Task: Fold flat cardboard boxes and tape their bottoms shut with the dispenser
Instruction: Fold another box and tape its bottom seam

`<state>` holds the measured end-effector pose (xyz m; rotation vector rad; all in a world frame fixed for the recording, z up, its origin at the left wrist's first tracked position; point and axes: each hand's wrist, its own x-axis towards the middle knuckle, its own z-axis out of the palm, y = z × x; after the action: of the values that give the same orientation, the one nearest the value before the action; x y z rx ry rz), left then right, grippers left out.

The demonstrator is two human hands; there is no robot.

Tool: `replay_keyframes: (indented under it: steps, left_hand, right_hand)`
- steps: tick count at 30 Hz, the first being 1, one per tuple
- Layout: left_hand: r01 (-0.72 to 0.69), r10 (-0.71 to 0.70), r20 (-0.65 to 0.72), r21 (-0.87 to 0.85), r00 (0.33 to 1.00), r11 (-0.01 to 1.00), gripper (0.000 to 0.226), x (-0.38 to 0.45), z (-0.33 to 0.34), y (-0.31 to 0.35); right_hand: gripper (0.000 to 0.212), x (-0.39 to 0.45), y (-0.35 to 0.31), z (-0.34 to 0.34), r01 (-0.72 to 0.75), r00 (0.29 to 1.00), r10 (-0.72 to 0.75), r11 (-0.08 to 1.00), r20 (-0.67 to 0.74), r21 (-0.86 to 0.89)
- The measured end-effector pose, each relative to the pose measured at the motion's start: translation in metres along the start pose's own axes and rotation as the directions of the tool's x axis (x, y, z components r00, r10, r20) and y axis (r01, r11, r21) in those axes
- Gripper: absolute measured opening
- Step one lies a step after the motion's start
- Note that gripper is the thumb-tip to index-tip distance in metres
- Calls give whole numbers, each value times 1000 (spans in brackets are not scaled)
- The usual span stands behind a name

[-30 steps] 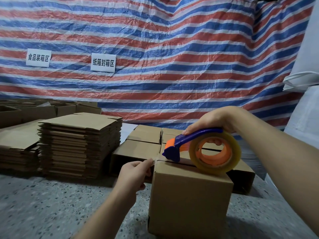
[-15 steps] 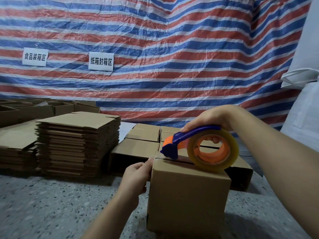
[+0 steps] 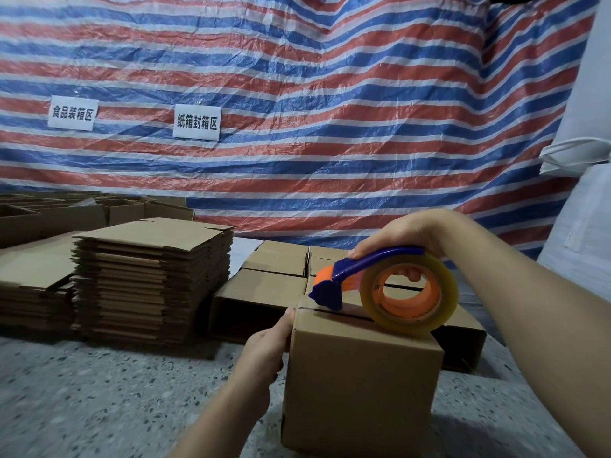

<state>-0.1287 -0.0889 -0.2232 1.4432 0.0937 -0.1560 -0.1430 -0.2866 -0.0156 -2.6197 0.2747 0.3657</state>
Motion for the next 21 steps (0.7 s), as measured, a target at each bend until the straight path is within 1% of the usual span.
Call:
replay_keyframes:
  steps: [4, 5, 8, 9, 11, 12, 13, 14, 15, 16, 18, 20, 21]
  left_hand:
    - [53, -50, 61, -60, 997, 997, 62, -2, 3, -2]
    - [68, -63, 73, -68, 995, 995, 60, -1, 4, -3]
    - [64, -59, 86, -64, 995, 996, 41, 2, 6, -4]
    - [29, -26, 48, -53, 999, 998, 36, 0, 5, -3]
    - [-123, 121, -87, -16, 989, 992, 26, -7, 3, -1]
    - [-232, 229, -150, -3, 962, 973, 27, -12, 3, 1]
    - [-344, 344, -180, 29, 922, 938, 29, -19, 3, 4]
    - [-431, 439, -163, 87, 883, 898, 33, -27, 4, 6]
    - [-489, 505, -110, 149, 856, 860, 39, -33, 7, 6]
    - [-520, 538, -43, 203, 842, 830, 46, -38, 10, 5]
    - [-535, 546, 54, 297, 836, 791, 54, -43, 15, -1]
    - [-537, 552, 69, 362, 831, 762, 59, -45, 15, -6]
    - [-539, 554, 69, 362, 829, 761, 61, -46, 15, -6]
  right_hand:
    - [59, 1, 0, -1, 2, 1000, -3, 1000, 1, 7]
    - [58, 2, 0, -1, 1, 1000, -1, 1000, 1, 8]
    - [58, 2, 0, -1, -7, 1000, 7, 1000, 4, 0]
    - [57, 3, 0, -1, -11, 1000, 11, 1000, 4, -1]
    - [57, 3, 0, -1, -17, 1000, 17, 1000, 10, 0]
    - [57, 3, -1, -1, -16, 1000, 16, 1000, 17, 3]
    - [57, 3, -1, -1, -11, 1000, 11, 1000, 22, 9]
    - [56, 3, -1, -1, -6, 1000, 6, 1000, 26, 17]
    - [55, 2, 0, -1, -2, 1000, 2, 1000, 27, 25]
    - [54, 2, 0, -1, 1, 1000, -1, 1000, 25, 28]
    - [55, 2, 0, -1, 3, 1000, -3, 1000, 18, 19]
    - [53, 2, 0, 0, 3, 1000, -3, 1000, 8, 12]
    - [51, 2, 0, 0, 6, 1000, -6, 1000, 6, 15]
